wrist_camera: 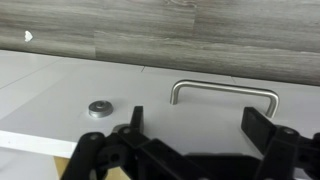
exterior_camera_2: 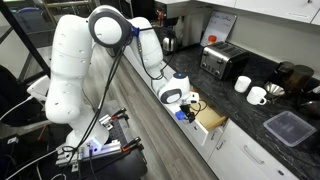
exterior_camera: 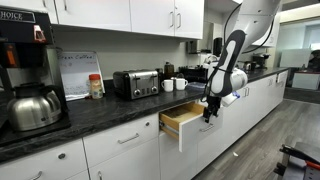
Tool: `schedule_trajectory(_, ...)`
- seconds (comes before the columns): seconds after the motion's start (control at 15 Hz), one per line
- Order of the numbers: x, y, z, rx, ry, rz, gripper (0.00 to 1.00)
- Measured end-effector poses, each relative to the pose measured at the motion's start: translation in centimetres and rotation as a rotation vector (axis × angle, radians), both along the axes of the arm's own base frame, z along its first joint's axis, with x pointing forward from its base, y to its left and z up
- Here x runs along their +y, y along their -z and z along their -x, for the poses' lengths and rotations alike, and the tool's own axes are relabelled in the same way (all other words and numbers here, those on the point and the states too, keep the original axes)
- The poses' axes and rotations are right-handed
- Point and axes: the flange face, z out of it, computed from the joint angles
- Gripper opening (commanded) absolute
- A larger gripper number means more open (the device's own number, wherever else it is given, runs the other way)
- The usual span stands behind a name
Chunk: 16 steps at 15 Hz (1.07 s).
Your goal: Close the drawer
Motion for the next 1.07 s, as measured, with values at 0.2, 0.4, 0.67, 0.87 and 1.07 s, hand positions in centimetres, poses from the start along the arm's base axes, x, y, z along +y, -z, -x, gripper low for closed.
schedule_trajectory(0.2, 0.1, 0.3, -1.1, -0.028, -0.001, 0.004, 1.0)
schedule_trajectory(0.4, 0.3, 0.7, -2.3, -0.064, -0.006, 0.009, 1.0)
schedule_trajectory(0.67, 0.4, 1.2, -4.3, -0.105, -0.014, 0.015, 1.0)
schedule_trajectory(0.87, 0.6, 1.6, -5.8, -0.128, -0.024, 0.018, 1.0)
schedule_trajectory(1.07, 0.8, 2.0, -7.0, -0.147, -0.033, 0.021, 1.0)
